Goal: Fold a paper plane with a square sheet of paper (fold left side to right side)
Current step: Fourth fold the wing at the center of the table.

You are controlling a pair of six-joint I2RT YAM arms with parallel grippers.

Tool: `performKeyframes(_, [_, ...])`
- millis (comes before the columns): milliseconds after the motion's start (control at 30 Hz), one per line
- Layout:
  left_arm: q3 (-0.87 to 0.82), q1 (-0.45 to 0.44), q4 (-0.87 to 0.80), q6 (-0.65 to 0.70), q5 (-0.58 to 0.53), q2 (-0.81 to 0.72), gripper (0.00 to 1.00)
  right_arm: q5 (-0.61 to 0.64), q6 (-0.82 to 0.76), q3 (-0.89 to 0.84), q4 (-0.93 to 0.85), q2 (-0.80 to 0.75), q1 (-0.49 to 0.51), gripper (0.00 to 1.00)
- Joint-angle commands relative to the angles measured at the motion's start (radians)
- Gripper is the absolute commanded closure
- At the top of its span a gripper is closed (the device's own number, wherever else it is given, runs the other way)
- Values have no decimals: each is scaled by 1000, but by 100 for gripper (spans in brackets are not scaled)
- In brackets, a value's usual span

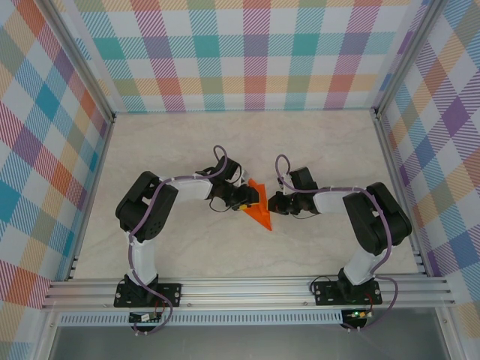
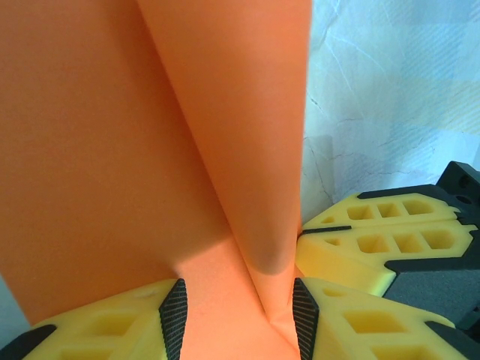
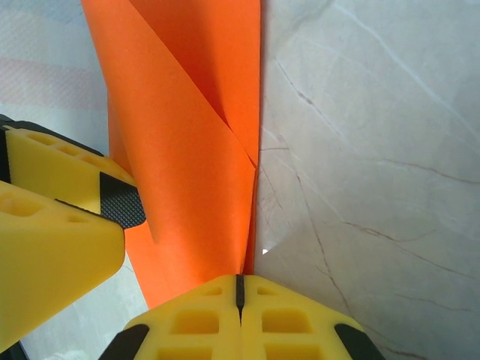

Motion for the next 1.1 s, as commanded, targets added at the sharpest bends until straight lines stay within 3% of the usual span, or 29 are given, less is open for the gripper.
performKeyframes(0, [19, -15, -44, 22, -25, 6, 55, 34, -41, 25, -86, 20, 13, 100])
performKeyframes(333, [62, -16, -102, 39, -26, -89, 53, 88, -34, 45, -142, 69, 34, 100])
performKeyframes(600, [111, -17, -76, 27, 52, -46, 78, 96, -40, 45, -151, 69, 35, 100])
performKeyframes(833, [175, -20, -46, 17, 101, 62, 81, 100, -46, 48, -162, 70, 35, 100])
performKeyframes(1067, [197, -17, -93, 59, 41, 109, 81, 109, -59, 52, -185, 72, 39, 100])
